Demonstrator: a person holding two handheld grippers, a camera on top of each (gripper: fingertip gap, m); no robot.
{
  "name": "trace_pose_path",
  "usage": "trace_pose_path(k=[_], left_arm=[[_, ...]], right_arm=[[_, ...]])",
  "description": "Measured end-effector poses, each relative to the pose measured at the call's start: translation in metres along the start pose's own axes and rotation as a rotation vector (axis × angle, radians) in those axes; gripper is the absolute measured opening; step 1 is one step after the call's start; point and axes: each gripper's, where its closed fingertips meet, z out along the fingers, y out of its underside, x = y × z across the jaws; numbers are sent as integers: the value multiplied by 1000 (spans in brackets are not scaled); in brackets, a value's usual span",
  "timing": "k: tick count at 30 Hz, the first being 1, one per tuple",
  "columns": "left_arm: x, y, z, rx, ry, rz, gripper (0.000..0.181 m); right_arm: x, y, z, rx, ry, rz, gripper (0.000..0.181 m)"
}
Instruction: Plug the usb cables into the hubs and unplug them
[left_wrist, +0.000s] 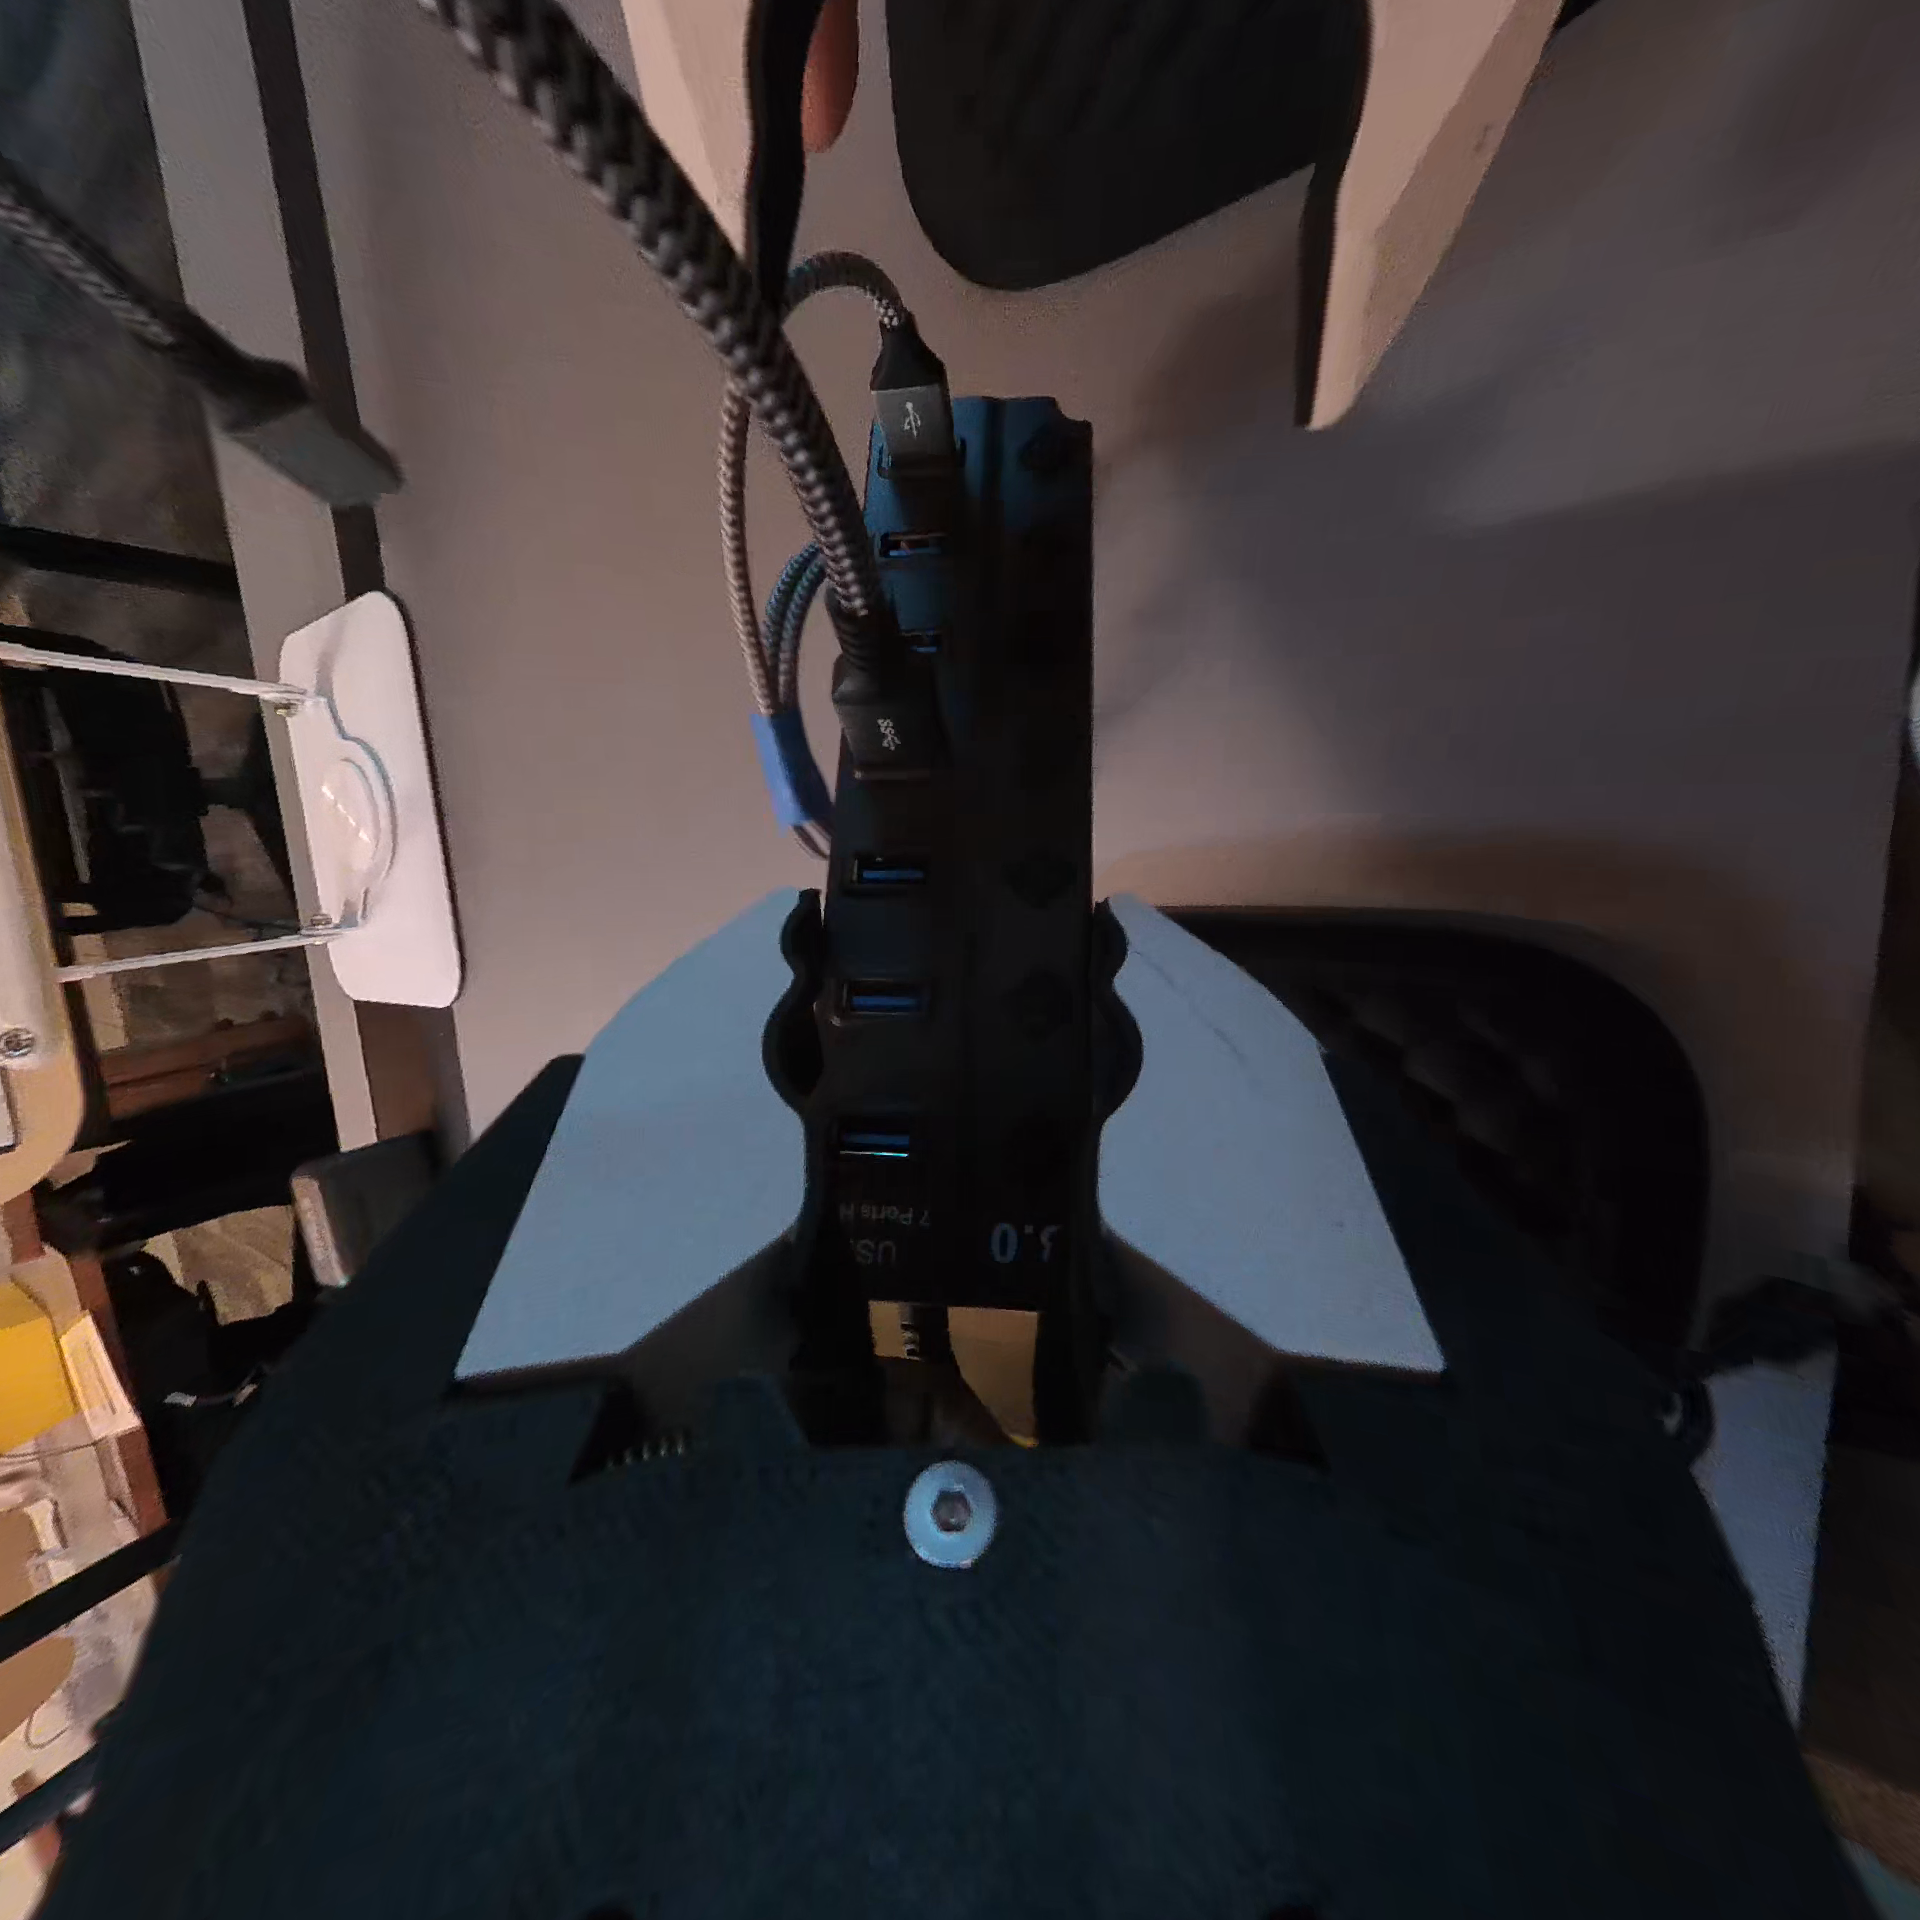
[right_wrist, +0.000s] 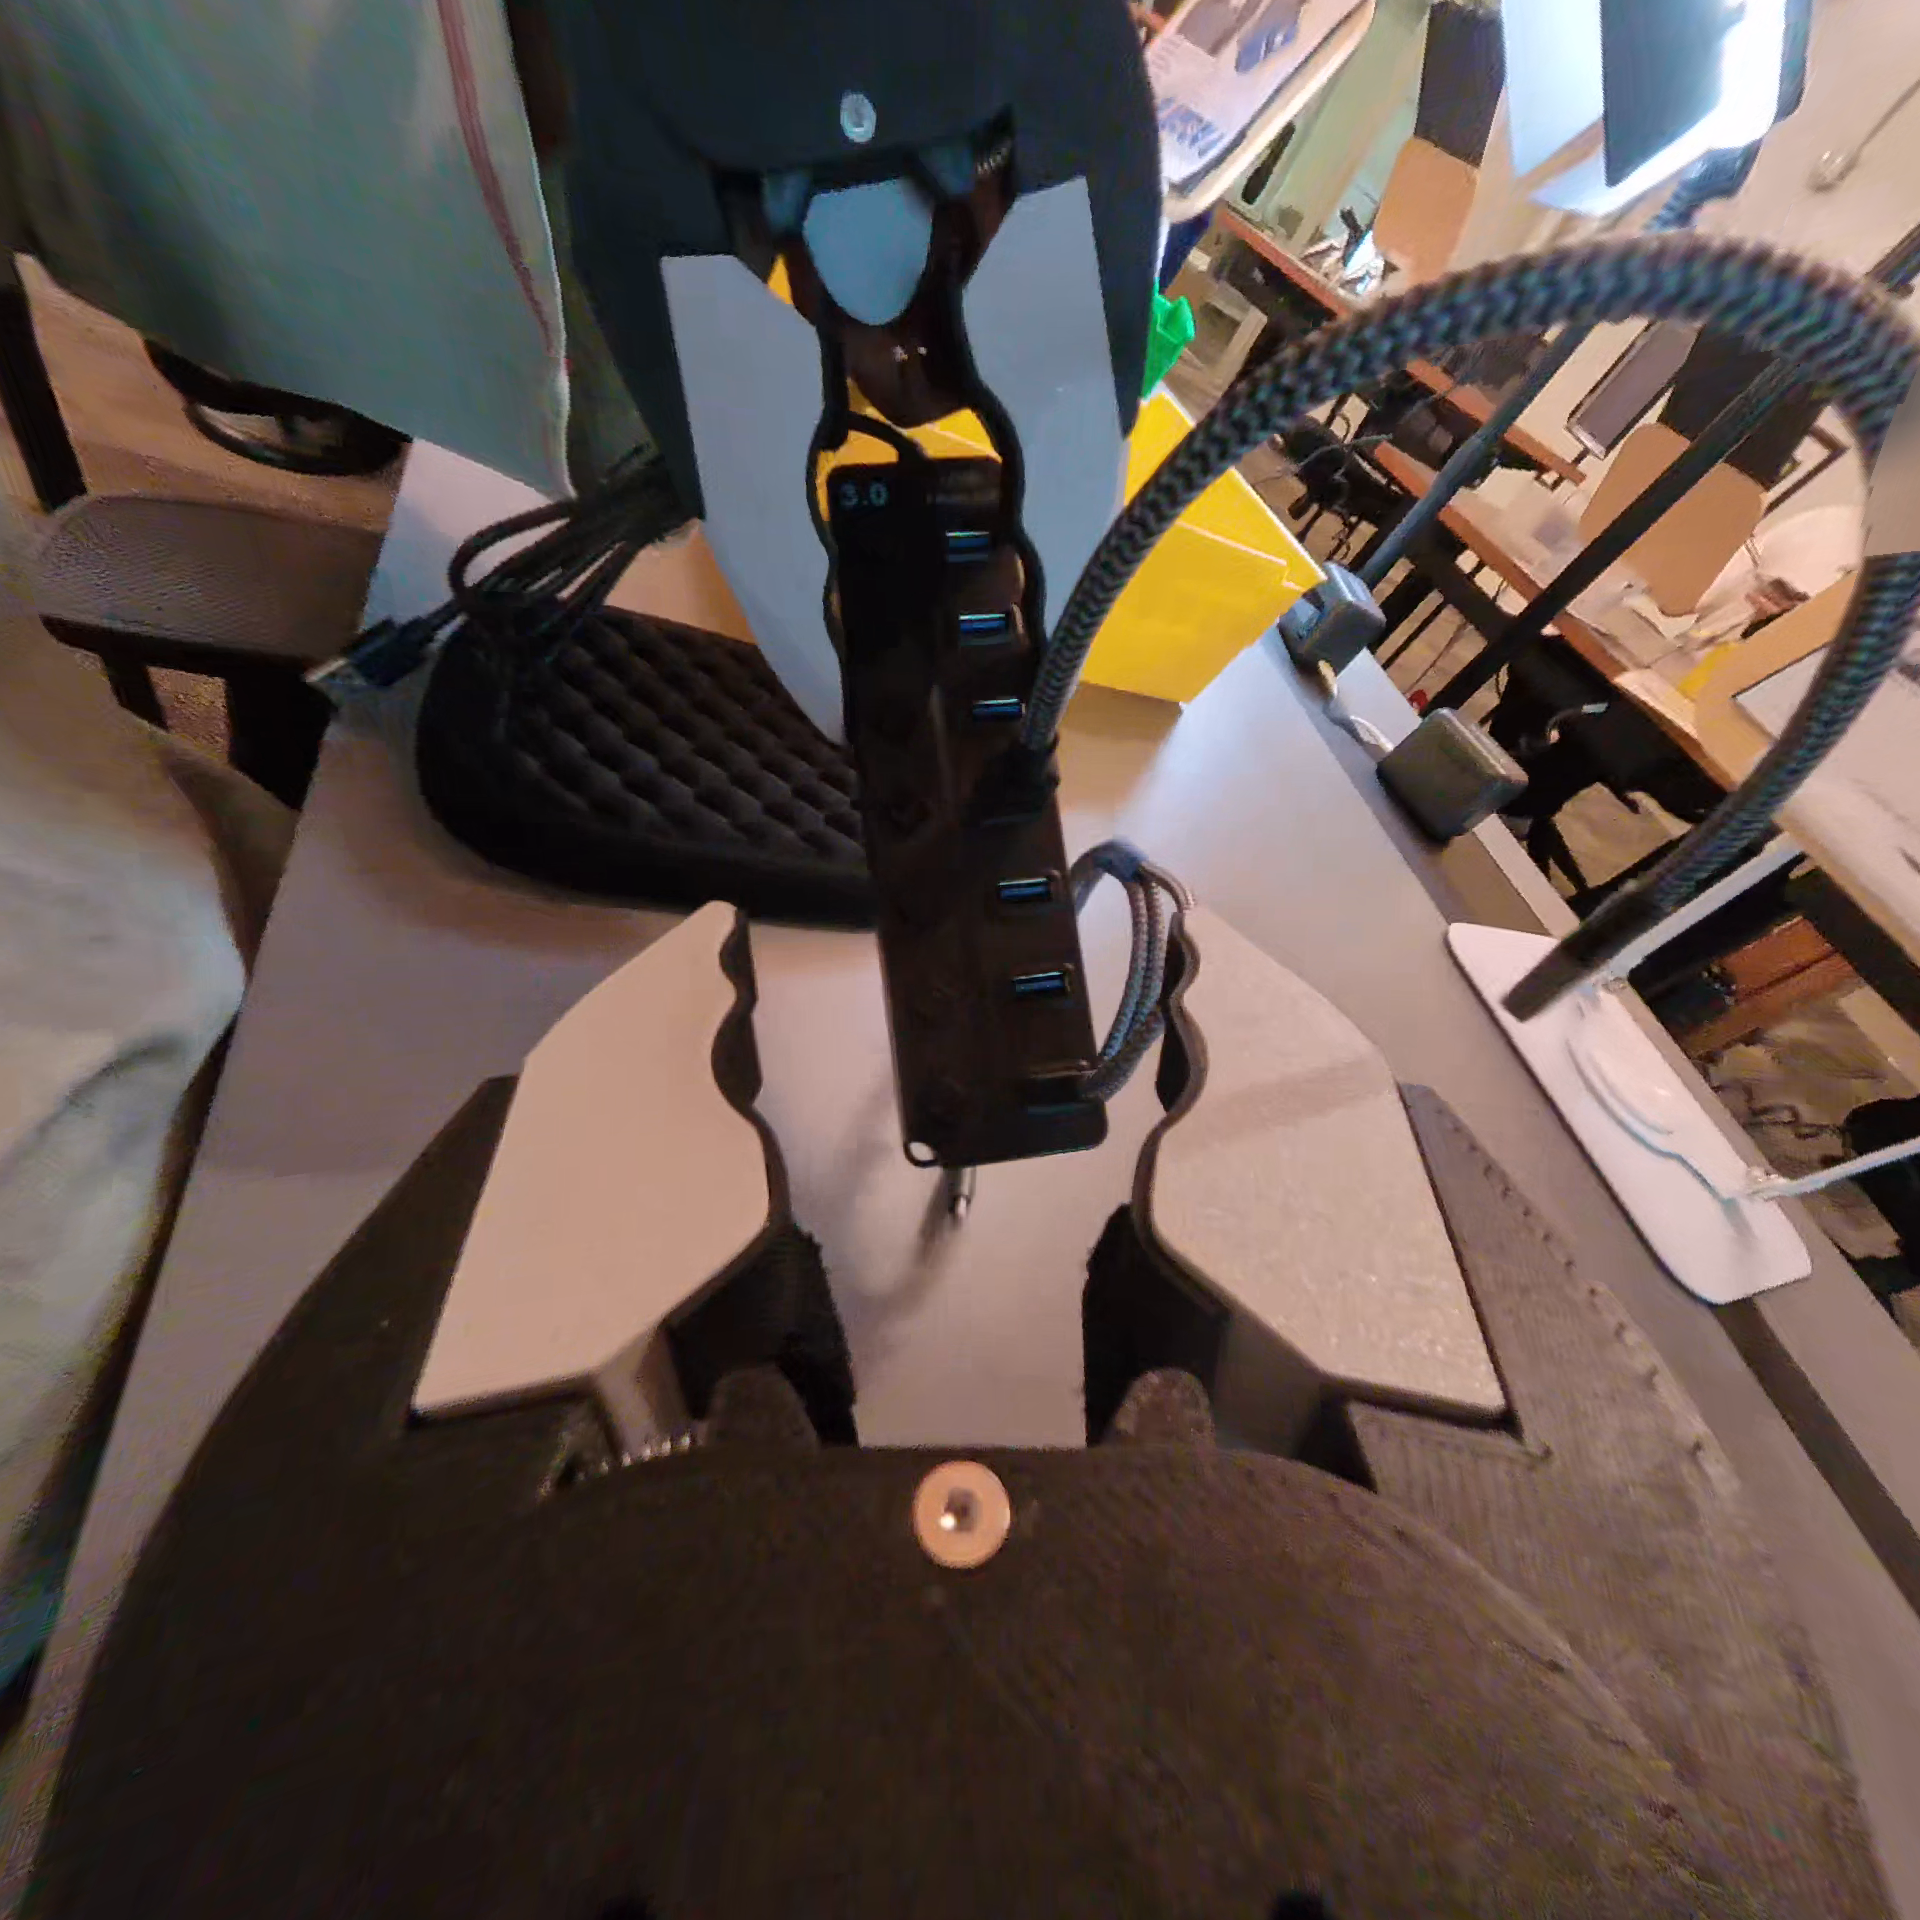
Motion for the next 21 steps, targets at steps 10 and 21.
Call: trace_pose_path(k=[10, 21], left_arm=[[-2, 11, 6, -52, -69, 36, 49], [-2, -13, -5, -130, -258, 319, 49]], right_arm=[[-1, -6, 7, -178, 154, -308, 51], [16, 28, 49, -371, 280, -406, 62]])
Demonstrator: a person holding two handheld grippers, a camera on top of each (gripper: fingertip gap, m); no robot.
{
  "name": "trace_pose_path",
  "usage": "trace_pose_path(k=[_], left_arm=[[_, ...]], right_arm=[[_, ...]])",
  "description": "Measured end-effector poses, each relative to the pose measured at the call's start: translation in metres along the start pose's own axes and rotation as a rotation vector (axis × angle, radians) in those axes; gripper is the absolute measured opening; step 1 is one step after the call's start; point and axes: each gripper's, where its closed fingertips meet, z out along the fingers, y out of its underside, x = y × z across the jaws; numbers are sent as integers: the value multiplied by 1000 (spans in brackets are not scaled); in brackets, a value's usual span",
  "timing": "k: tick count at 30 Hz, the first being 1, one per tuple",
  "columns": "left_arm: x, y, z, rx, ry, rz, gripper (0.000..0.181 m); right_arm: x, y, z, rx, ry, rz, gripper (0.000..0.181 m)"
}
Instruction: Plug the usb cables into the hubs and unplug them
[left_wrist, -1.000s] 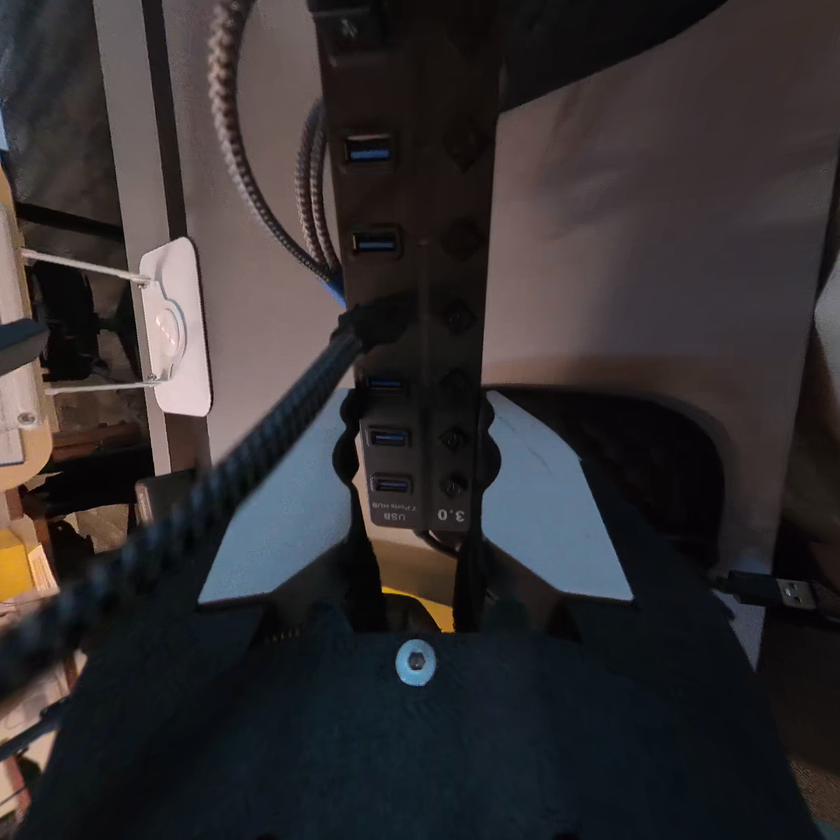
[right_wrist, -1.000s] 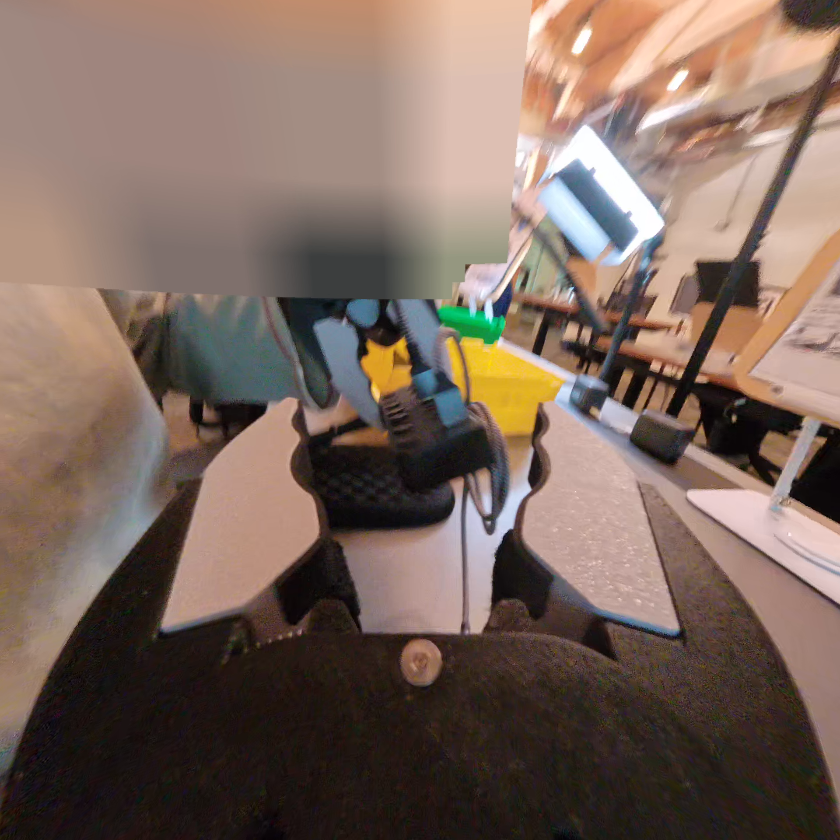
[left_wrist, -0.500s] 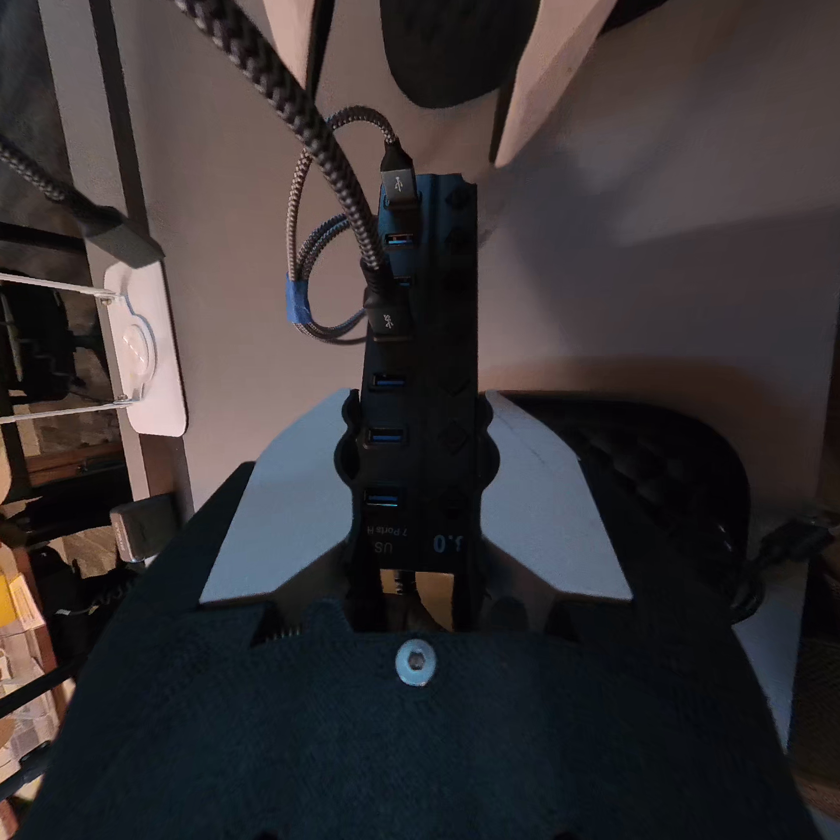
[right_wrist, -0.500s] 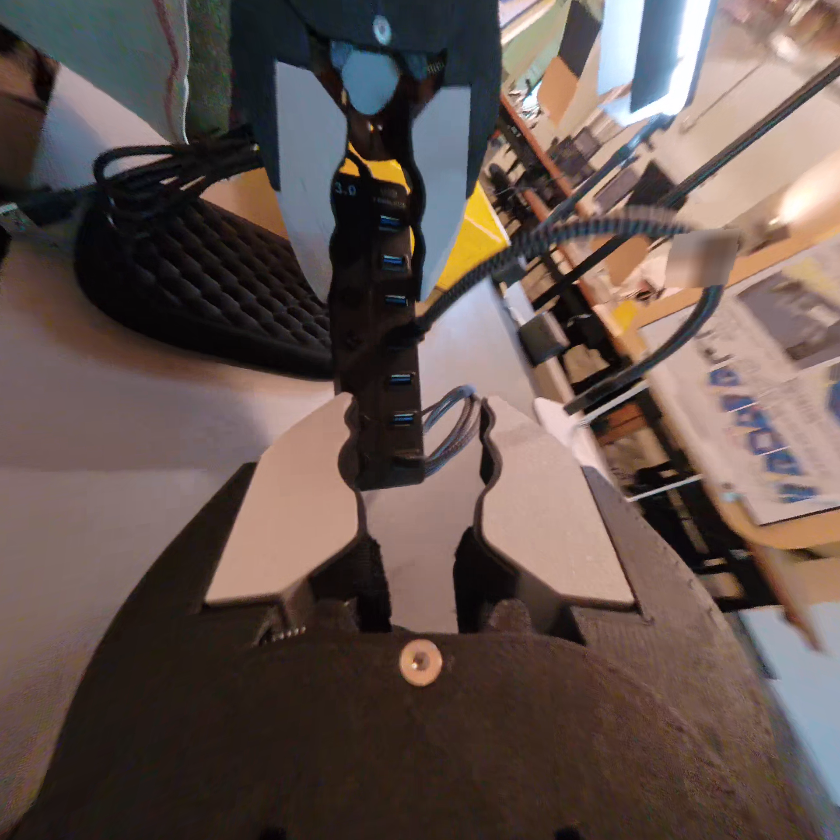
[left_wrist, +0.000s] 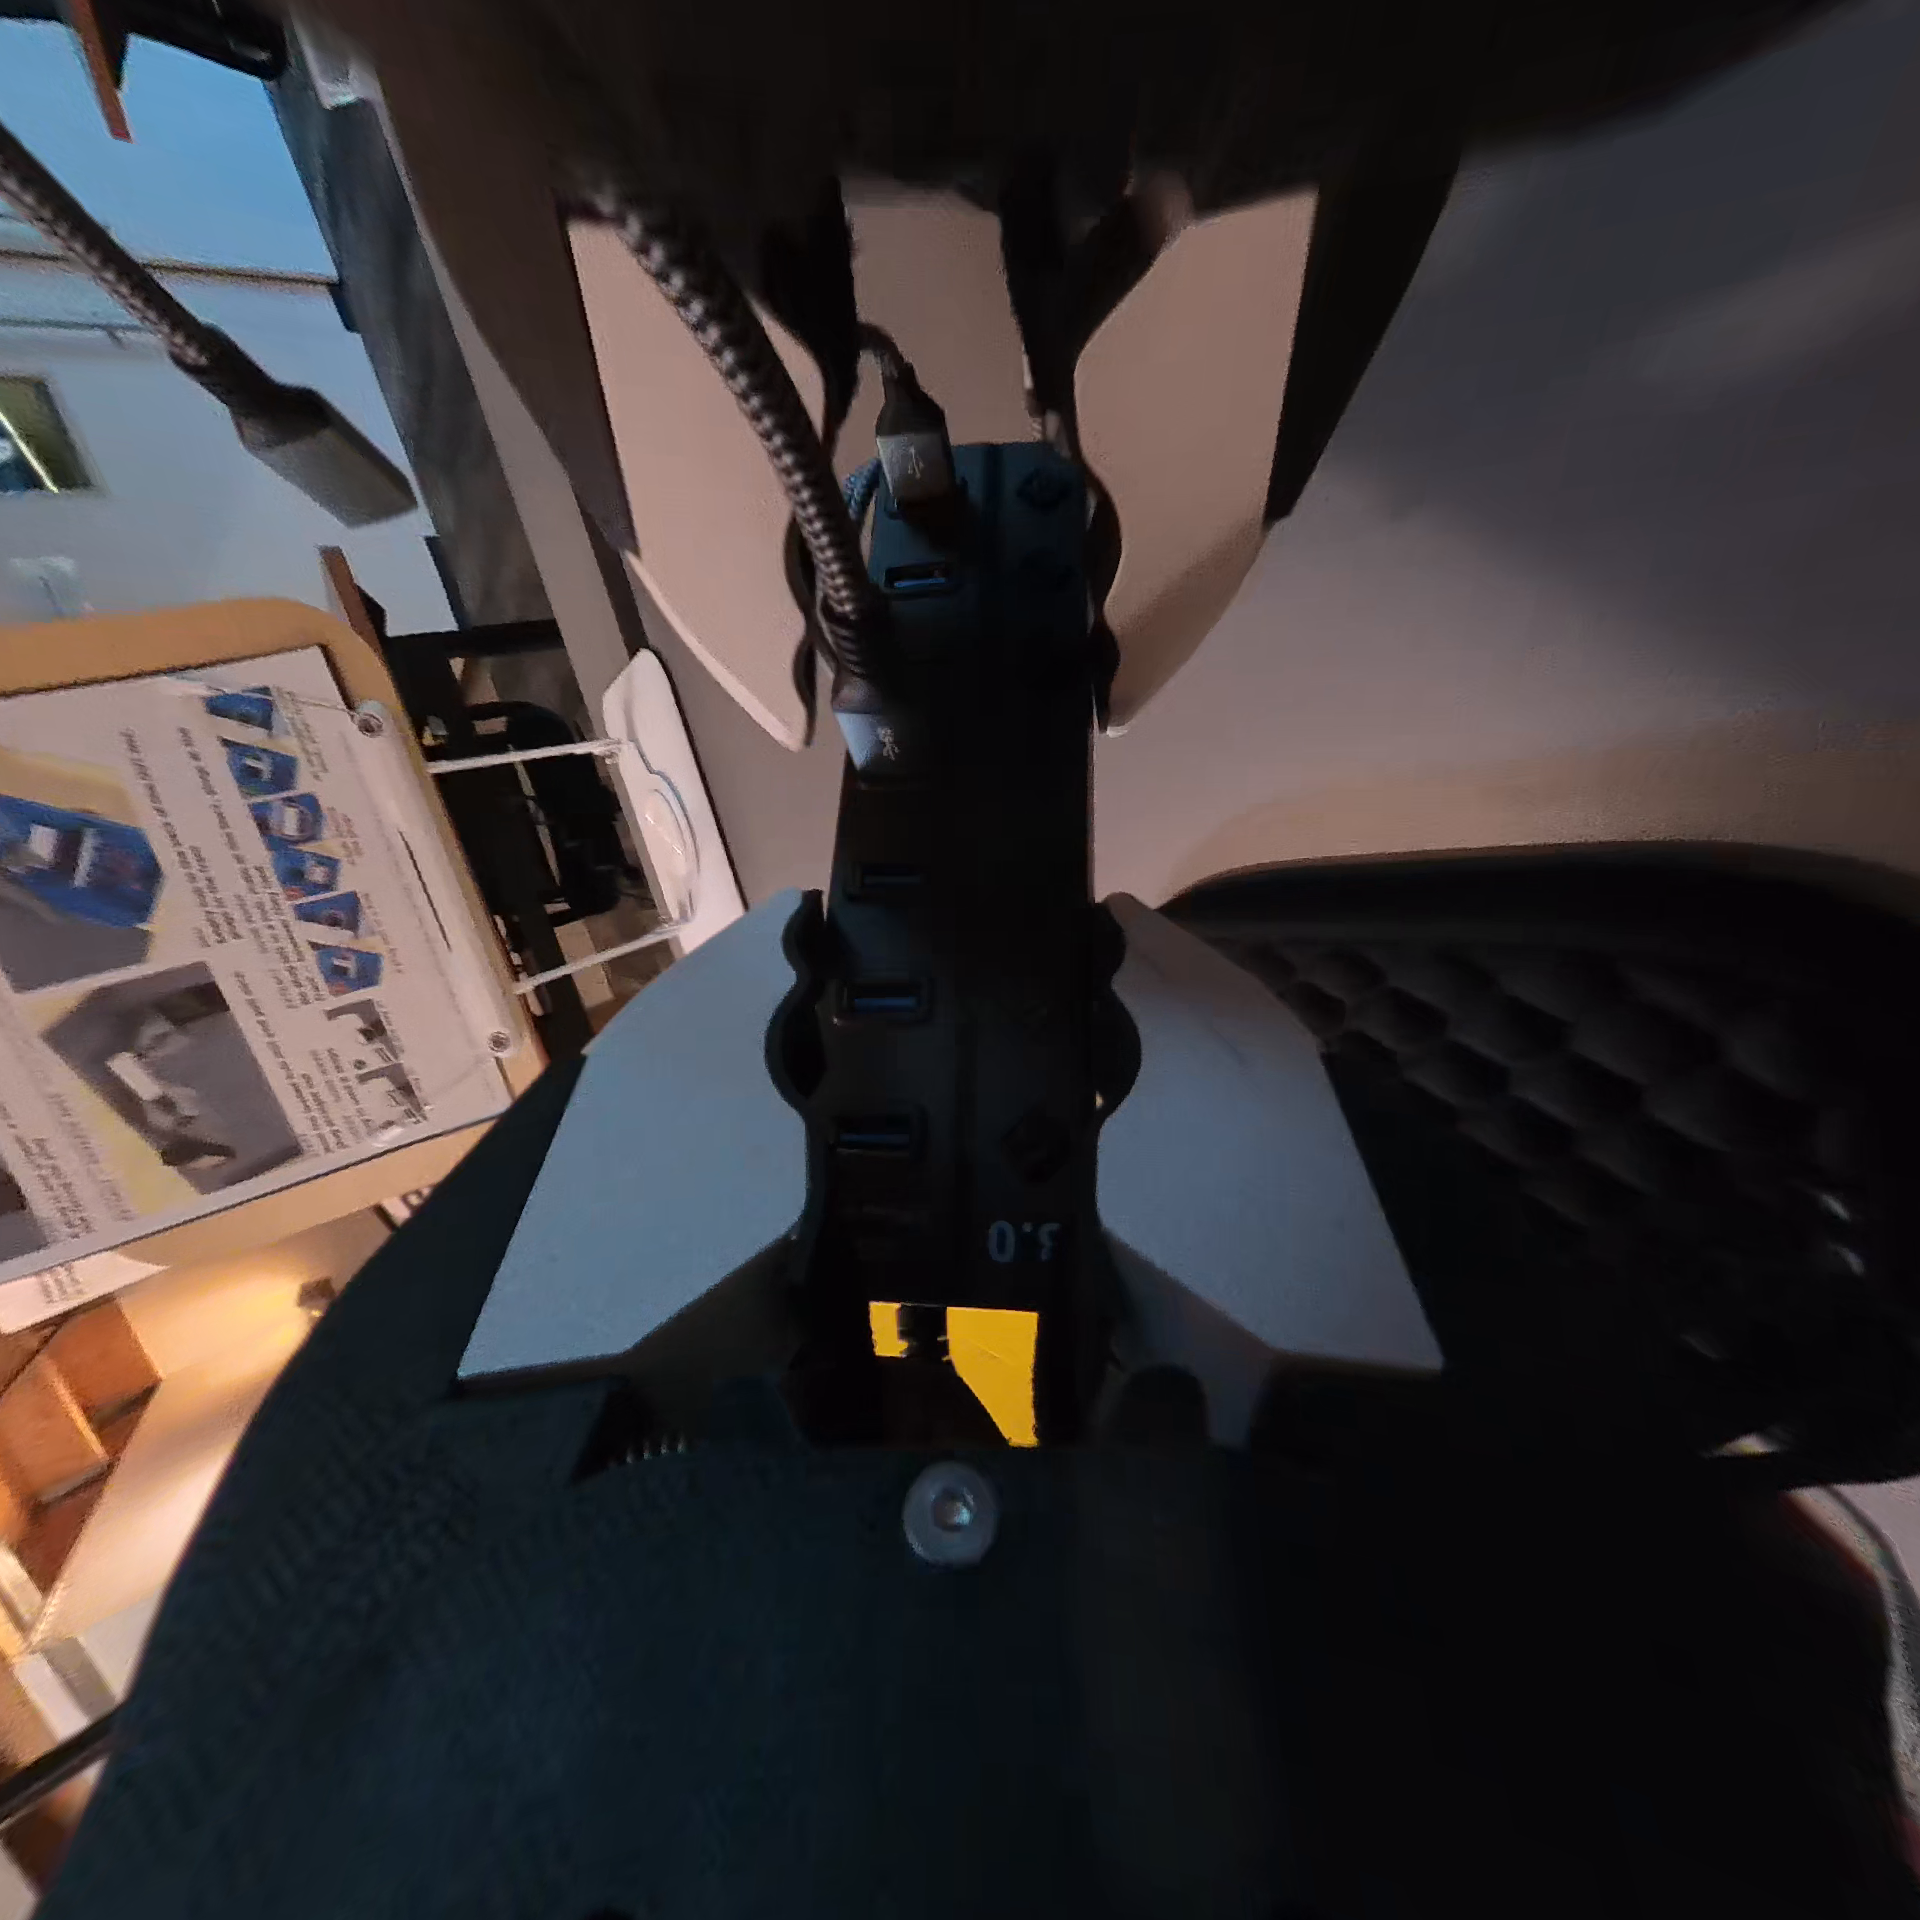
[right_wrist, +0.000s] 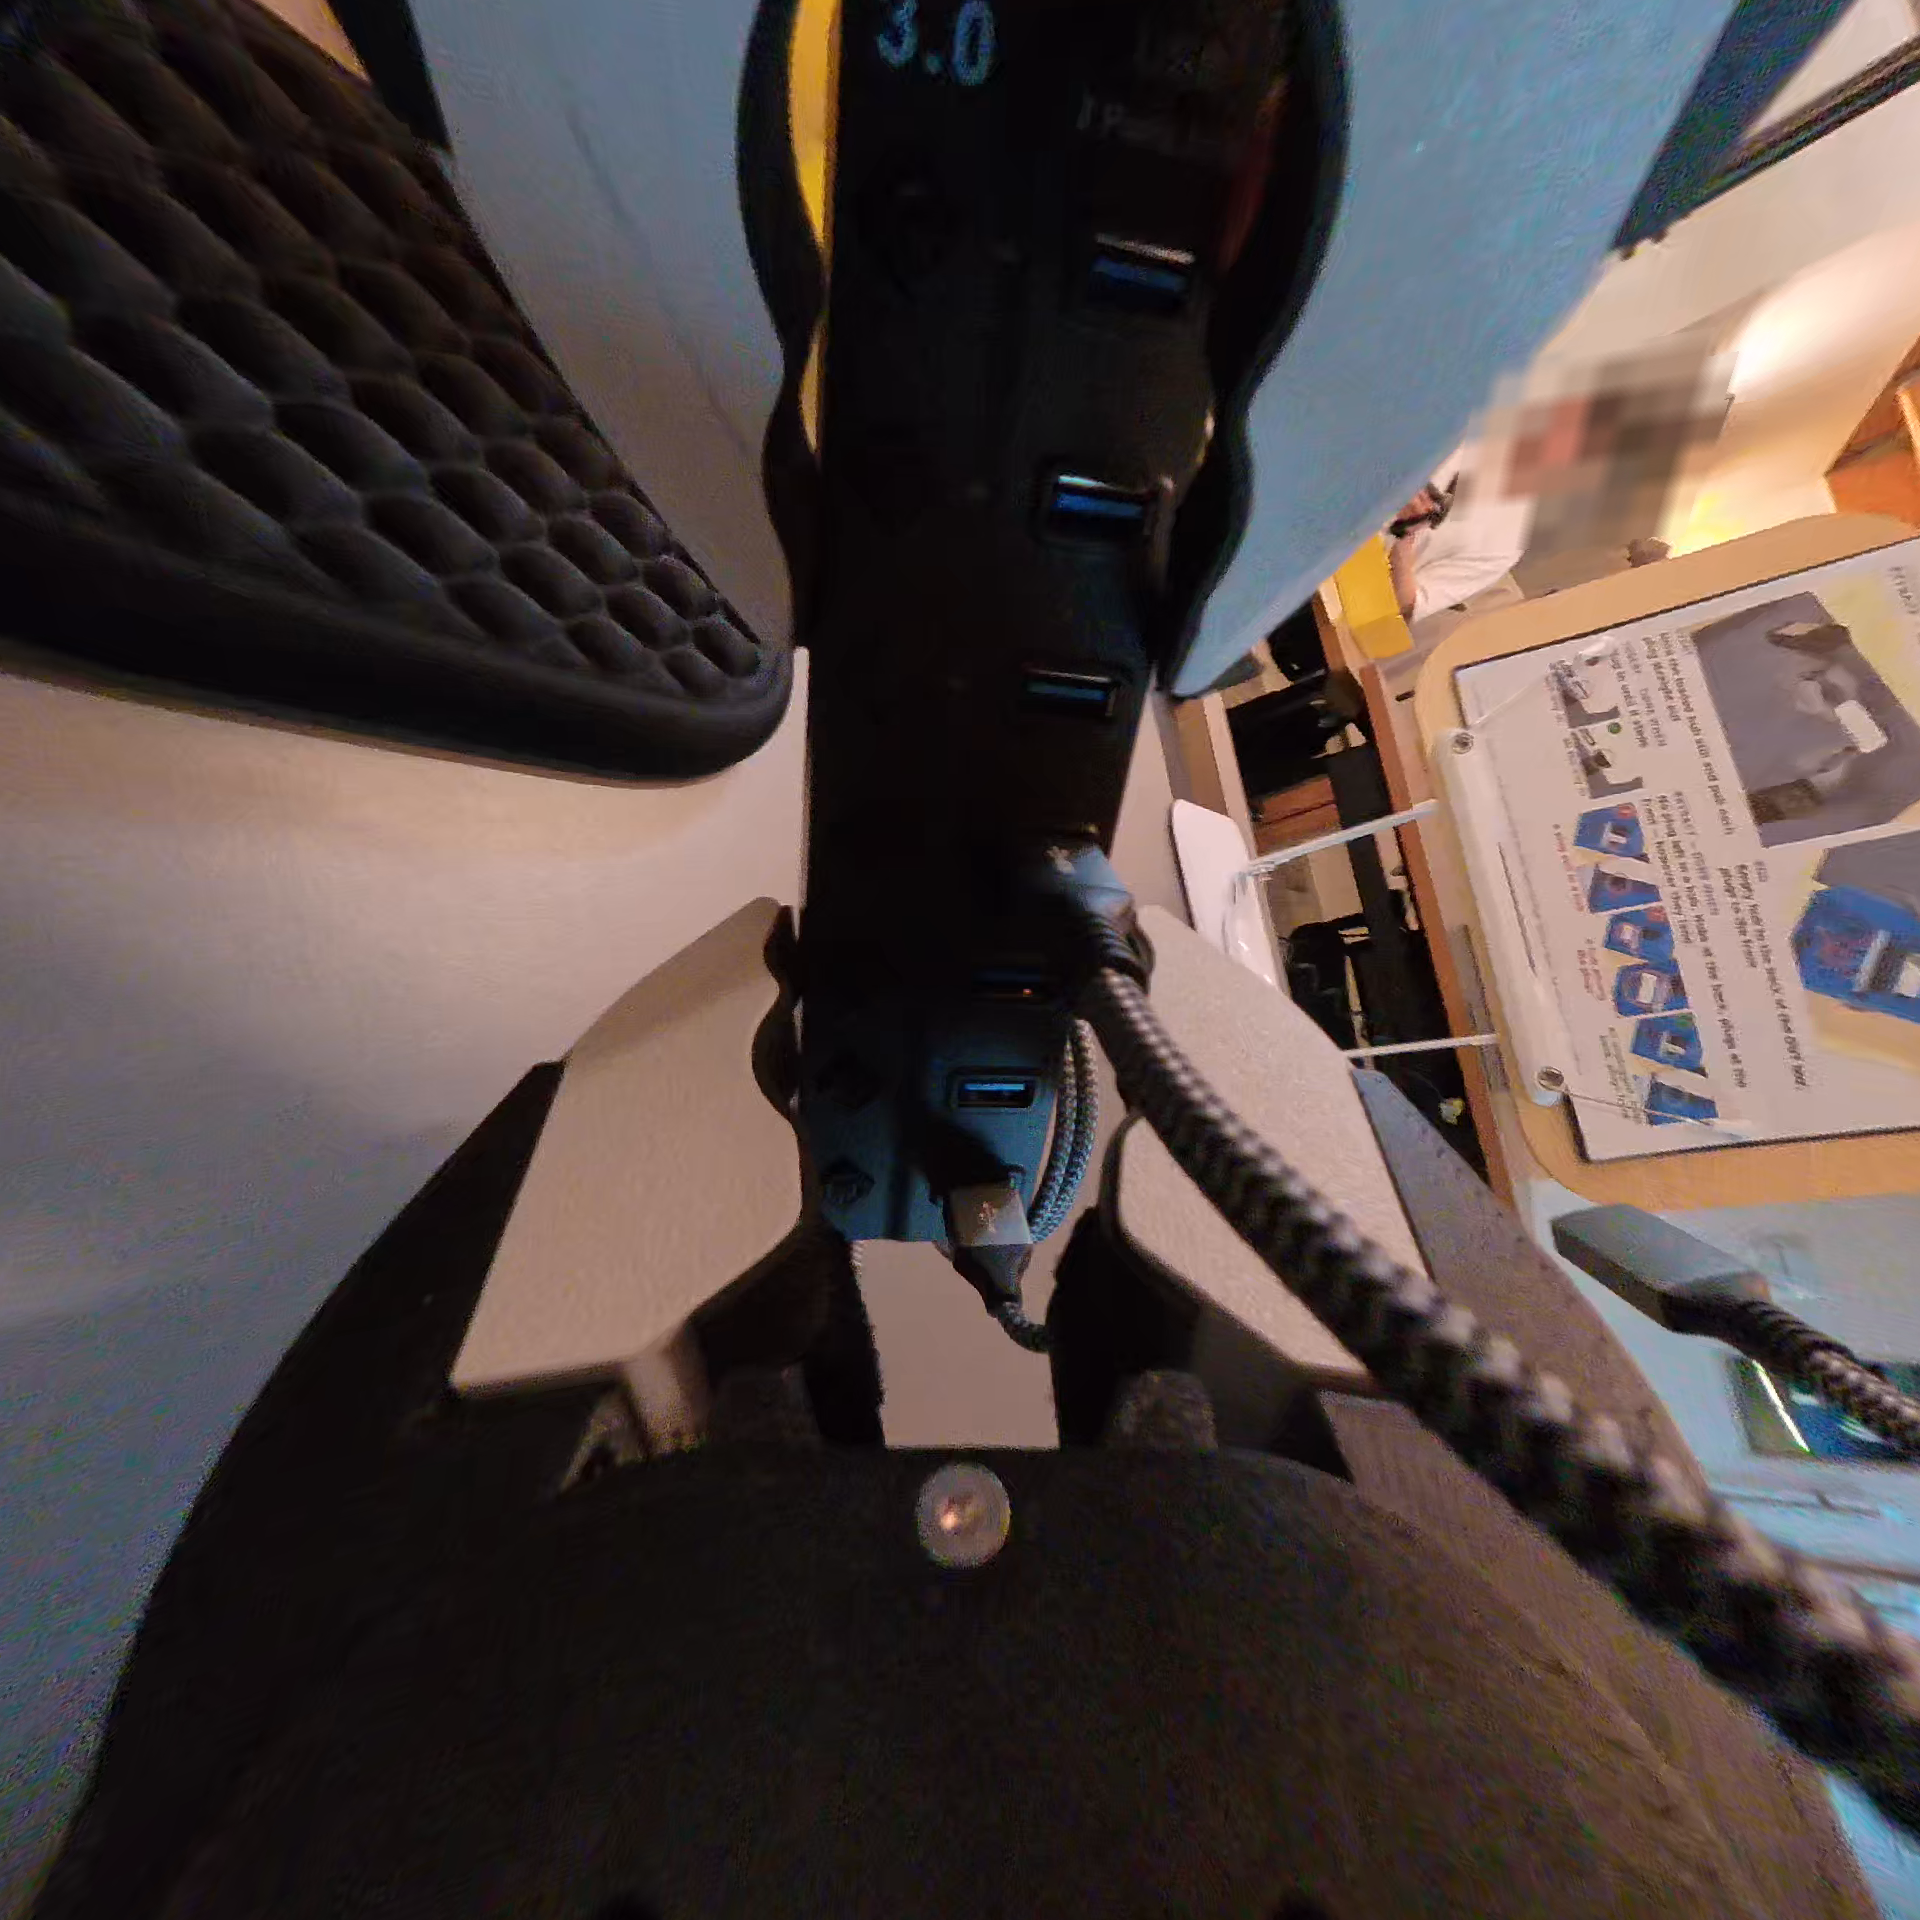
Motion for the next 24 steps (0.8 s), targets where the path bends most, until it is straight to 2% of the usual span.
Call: trace_pose_path(k=[4, 6, 8, 10, 12, 14, 16, 18, 20, 24], left_arm=[[-3, -1, -1, 3, -37, 55, 49], [-15, -11, -15, 108, -87, -3, 58], [-37, -18, -43, 255, -147, -114, 72], [-60, -24, -82, 492, -207, -250, 81], [-80, -21, -127, 825, -286, -416, 81], [-92, 0, -151, 1123, -315, -636, 77], [-84, 17, -134, 1286, -173, -832, 75], [-68, 20, -95, 1333, -17, -978, 69], [-49, -1, -72, 1363, 71, -954, 70], [-33, -52, -68, 1449, 172, -877, 83]], right_arm=[[0, -1, 0, 63, 19, 14, 55], [4, 0, -5, 127, 21, 69, 55], [8, 2, -14, 176, 12, 132, 55], [13, 2, -23, 245, 2, 219, 55], [18, -3, -35, 351, -15, 331, 55], [22, -12, -46, 476, -60, 450, 55], [23, -25, -56, 581, -126, 529, 55], [20, -38, -63, 653, -197, 564, 55], [14, -48, -66, 679, -259, 575, 55], [-2, -55, -59, 619, -344, 543, 55]])
